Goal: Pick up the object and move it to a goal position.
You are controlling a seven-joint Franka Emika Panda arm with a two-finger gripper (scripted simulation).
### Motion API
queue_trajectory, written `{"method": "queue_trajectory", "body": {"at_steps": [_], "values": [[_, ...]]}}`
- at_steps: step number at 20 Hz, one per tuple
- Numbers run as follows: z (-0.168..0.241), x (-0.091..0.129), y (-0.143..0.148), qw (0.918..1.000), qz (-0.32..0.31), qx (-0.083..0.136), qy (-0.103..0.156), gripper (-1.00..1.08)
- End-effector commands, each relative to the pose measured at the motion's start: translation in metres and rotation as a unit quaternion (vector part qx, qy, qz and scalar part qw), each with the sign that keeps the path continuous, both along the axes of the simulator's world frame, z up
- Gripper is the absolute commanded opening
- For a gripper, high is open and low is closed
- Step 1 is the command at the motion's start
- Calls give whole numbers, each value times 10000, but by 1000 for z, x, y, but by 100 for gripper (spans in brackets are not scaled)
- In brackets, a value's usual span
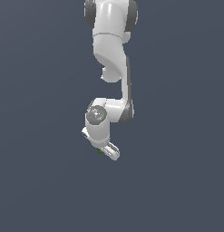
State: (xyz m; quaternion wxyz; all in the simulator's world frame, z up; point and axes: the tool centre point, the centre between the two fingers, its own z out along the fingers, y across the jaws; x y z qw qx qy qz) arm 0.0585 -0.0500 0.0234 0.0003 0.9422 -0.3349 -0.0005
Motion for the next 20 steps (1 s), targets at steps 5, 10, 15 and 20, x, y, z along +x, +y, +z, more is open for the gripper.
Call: {"method": "queue_trajectory", "body": {"at_steps": [5,10,15,20], "values": [[6,-2,44,10000,9,3,-4,-100],[13,-4,101,10000,9,3,-4,-100],[20,-4,157,10000,9,3,-4,-100],[25,-4,192,10000,9,3,-4,-100]]}}
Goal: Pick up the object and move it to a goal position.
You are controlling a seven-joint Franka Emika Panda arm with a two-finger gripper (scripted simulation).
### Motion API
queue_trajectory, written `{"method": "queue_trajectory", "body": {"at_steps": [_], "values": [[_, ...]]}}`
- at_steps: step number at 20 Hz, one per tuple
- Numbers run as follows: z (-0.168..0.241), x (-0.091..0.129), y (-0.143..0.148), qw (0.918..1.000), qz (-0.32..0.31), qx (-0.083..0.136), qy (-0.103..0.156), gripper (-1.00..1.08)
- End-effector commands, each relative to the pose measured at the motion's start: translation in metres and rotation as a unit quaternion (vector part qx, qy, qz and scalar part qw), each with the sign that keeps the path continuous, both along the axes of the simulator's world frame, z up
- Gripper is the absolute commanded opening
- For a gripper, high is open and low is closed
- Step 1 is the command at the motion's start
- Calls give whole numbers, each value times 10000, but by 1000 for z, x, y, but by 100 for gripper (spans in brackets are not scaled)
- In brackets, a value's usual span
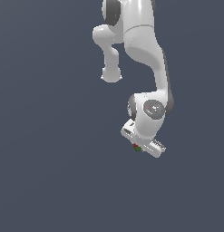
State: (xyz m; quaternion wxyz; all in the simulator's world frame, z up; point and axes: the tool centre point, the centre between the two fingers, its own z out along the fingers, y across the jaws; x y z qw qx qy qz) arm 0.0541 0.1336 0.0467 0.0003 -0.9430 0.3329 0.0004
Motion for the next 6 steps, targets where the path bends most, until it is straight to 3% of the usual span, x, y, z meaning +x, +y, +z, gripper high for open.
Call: {"method": "queue_trajectory", "body": {"at_steps": [1,6], "values": [[2,1,13,10000,-12,-3,-2,-100],[3,2,24,10000,-12,-3,-2,-100]]}}
